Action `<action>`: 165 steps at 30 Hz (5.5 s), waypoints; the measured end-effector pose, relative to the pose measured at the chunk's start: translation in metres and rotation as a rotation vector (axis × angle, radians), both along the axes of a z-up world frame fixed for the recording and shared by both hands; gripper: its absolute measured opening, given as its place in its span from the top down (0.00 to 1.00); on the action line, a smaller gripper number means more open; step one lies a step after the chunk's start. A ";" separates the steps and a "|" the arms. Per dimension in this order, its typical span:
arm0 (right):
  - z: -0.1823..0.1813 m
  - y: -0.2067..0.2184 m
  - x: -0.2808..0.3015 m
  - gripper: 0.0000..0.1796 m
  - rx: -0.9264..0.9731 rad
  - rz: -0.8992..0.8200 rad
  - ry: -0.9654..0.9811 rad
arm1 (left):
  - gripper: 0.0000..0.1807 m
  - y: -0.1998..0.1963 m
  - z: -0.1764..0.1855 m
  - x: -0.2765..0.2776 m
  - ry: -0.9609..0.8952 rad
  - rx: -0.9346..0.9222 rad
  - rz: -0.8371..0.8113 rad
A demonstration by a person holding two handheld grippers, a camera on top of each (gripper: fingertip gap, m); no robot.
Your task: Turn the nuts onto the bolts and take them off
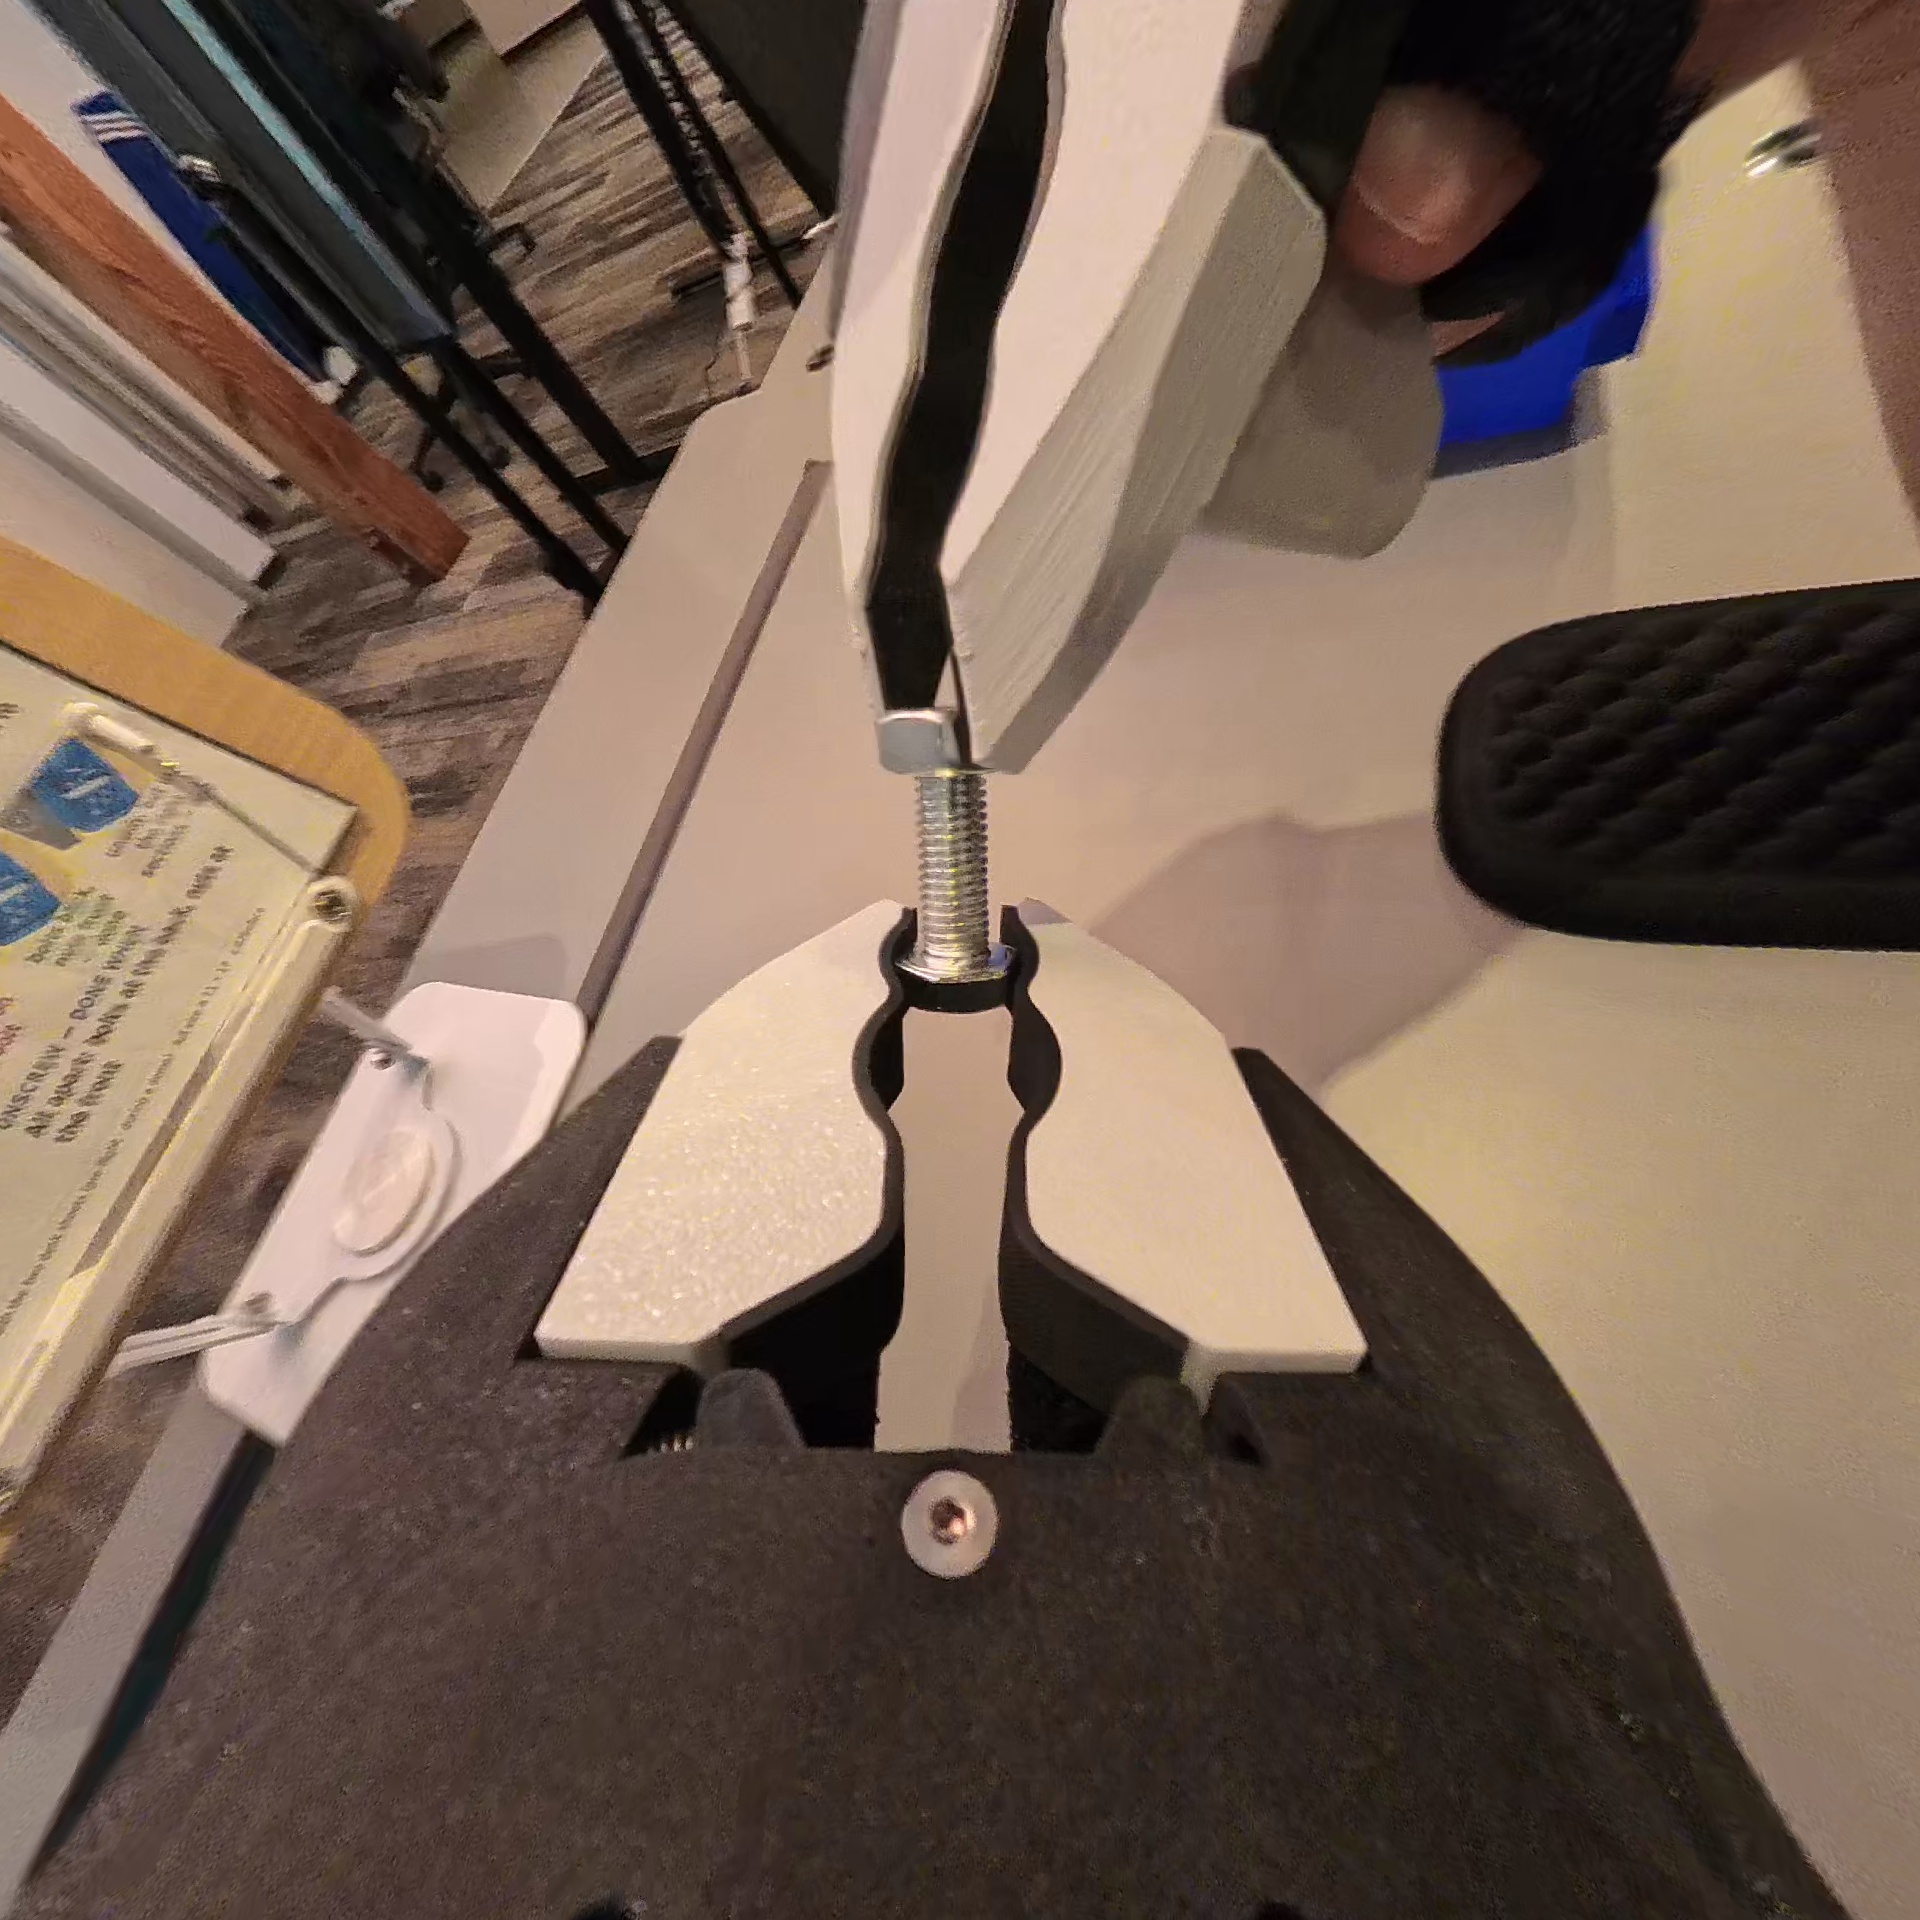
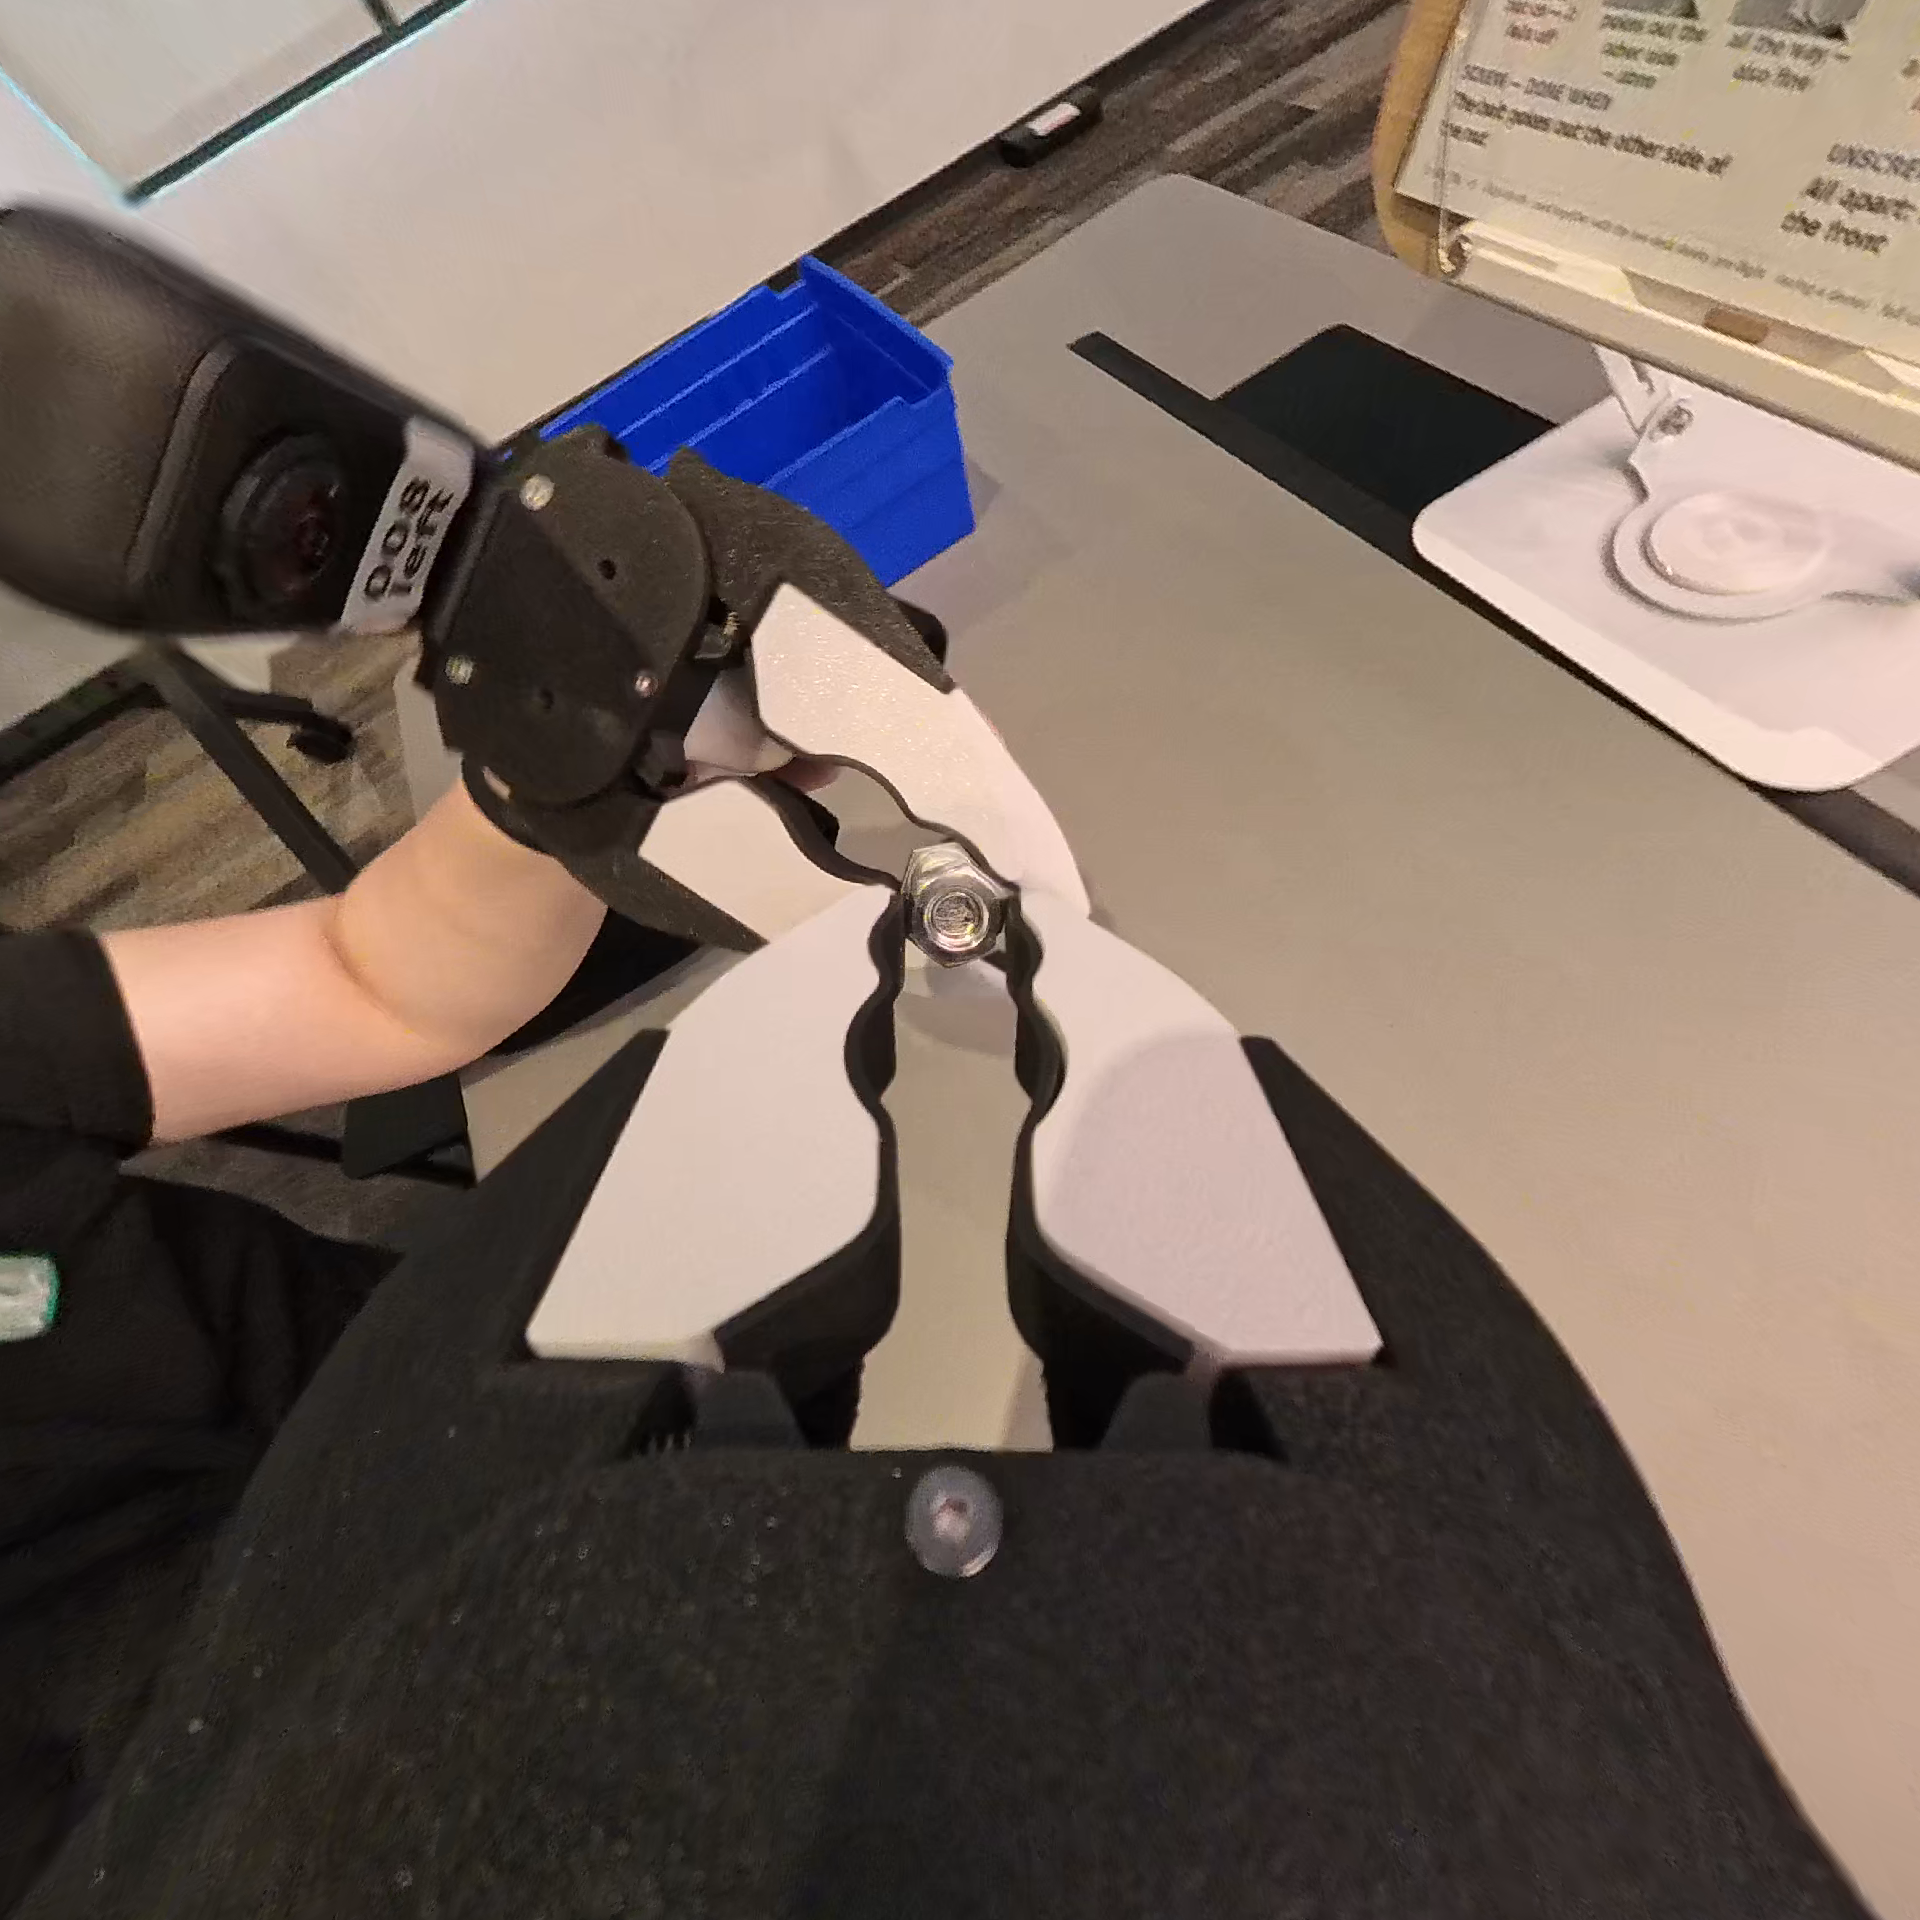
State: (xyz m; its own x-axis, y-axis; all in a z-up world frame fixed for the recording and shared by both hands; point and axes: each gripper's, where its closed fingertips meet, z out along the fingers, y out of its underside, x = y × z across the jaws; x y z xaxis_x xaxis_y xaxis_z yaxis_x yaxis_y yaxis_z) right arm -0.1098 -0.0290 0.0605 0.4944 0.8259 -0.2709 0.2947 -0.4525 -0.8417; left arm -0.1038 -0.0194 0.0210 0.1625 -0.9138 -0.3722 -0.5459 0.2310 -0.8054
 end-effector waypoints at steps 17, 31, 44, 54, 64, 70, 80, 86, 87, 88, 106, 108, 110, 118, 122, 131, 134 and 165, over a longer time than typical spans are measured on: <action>0.003 -0.094 -0.032 0.91 0.759 0.672 -0.250 | 0.92 -0.121 0.002 -0.033 0.019 -0.587 -0.767; -0.001 -0.127 -0.048 0.90 0.846 0.816 -0.284 | 0.92 -0.161 0.001 -0.057 0.057 -0.810 -1.113; 0.000 -0.125 -0.050 0.90 0.839 0.821 -0.238 | 0.92 -0.158 0.004 -0.058 0.031 -0.833 -1.122; 0.003 -0.117 -0.045 0.90 0.853 0.779 -0.229 | 0.92 -0.151 0.010 -0.054 -0.015 -0.896 -1.101; 0.003 -0.111 -0.043 0.90 0.856 0.747 -0.238 | 0.92 -0.146 0.010 -0.052 -0.033 -0.916 -1.082; 0.000 -0.108 -0.042 0.88 0.853 0.736 -0.257 | 0.92 -0.148 0.010 -0.052 -0.025 -0.915 -1.086; 0.002 -0.103 -0.040 0.85 0.846 0.708 -0.249 | 0.92 -0.144 0.015 -0.052 -0.062 -0.892 -1.072; 0.019 -0.080 -0.024 0.81 0.757 0.525 -0.188 | 0.92 -0.114 0.025 -0.033 -0.203 -0.782 -0.892; 0.023 -0.070 -0.018 0.80 0.711 0.454 -0.178 | 0.92 -0.108 0.025 -0.029 -0.221 -0.749 -0.848; 0.025 -0.063 -0.013 0.79 0.653 0.396 -0.161 | 0.92 -0.099 0.025 -0.024 -0.242 -0.706 -0.788; 0.048 -0.001 0.013 0.83 0.049 -0.119 0.242 | 0.92 0.008 0.033 0.010 -0.418 -0.094 -0.047; 0.045 0.002 0.009 0.82 0.011 -0.133 0.247 | 0.92 0.009 0.033 0.011 -0.409 -0.070 -0.029; 0.037 0.004 0.006 0.82 -0.017 -0.137 0.219 | 0.92 0.008 0.033 0.012 -0.409 -0.058 -0.025; 0.024 0.012 0.009 0.82 -0.049 -0.161 0.178 | 0.92 0.007 0.025 0.015 -0.342 0.020 -0.015; 0.022 0.011 0.010 0.84 -0.066 -0.152 0.174 | 0.92 0.007 0.024 0.015 -0.326 0.037 -0.009; 0.013 0.007 0.007 0.90 -0.105 -0.122 0.137 | 0.92 0.006 0.020 0.017 -0.280 0.073 -0.007; 0.009 0.007 0.009 0.90 -0.091 -0.130 0.087 | 0.92 0.007 0.016 0.018 -0.247 0.079 0.003; 0.011 0.010 0.005 0.90 0.132 -0.214 -0.137 | 0.92 0.017 0.015 0.019 -0.219 0.103 0.120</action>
State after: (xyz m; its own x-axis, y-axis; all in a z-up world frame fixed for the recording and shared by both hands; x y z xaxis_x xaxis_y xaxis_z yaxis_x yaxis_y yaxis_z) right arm -0.1044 -0.0189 0.0715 0.6862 0.7222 -0.0868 0.3192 -0.4062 -0.8562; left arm -0.0850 -0.0025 0.0360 0.3545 -0.8422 -0.4062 -0.3895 0.2619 -0.8830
